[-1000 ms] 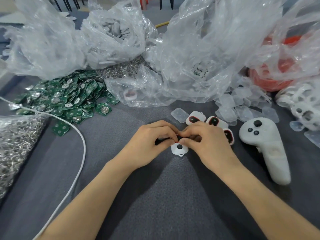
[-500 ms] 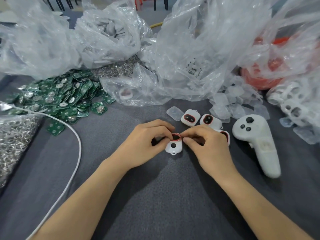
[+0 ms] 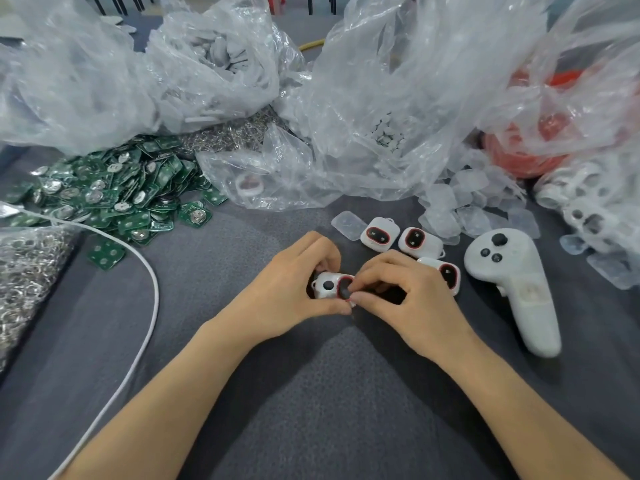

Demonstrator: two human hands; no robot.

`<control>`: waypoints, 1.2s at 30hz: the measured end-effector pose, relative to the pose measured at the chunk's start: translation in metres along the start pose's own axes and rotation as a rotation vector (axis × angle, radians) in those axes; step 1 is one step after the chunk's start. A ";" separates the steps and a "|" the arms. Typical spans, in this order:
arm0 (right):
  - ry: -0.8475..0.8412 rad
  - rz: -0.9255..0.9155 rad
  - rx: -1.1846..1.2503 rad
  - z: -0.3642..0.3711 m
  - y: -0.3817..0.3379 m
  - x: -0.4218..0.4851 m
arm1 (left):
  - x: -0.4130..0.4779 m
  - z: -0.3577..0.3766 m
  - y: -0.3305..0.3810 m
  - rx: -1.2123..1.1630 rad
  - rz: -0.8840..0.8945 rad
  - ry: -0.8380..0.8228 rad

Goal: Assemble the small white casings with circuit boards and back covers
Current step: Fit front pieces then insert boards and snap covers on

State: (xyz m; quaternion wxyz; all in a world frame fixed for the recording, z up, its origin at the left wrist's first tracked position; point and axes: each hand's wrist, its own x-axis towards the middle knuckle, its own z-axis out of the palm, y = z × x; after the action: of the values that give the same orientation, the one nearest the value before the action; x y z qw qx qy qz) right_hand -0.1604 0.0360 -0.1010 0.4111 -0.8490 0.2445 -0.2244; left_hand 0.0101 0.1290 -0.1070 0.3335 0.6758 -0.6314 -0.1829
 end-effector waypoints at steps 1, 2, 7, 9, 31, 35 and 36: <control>-0.007 -0.016 -0.019 0.000 0.000 0.000 | 0.000 0.000 0.000 0.006 0.010 -0.009; -0.008 -0.033 -0.041 0.001 0.000 0.000 | 0.000 -0.001 0.000 0.007 0.021 -0.021; -0.005 -0.095 -0.137 0.006 0.000 0.000 | -0.001 -0.005 0.000 0.017 0.064 -0.086; -0.015 -0.143 -0.185 0.006 0.001 -0.001 | -0.001 -0.006 0.001 0.060 0.068 -0.108; 0.153 -0.442 -0.581 0.026 0.000 -0.003 | -0.001 -0.008 -0.001 0.059 0.034 -0.134; 0.150 -0.456 -0.540 0.023 0.000 -0.004 | -0.002 -0.007 -0.003 0.064 0.029 -0.122; 0.148 -0.460 -0.536 0.023 0.000 -0.004 | -0.002 -0.007 -0.004 0.063 0.032 -0.119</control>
State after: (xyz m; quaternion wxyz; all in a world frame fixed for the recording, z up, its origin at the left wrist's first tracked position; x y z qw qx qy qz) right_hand -0.1501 0.0516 -0.1144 0.0938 -0.9408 0.1264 -0.3001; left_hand 0.0173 0.1323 -0.1047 0.2767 0.6637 -0.6663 -0.1973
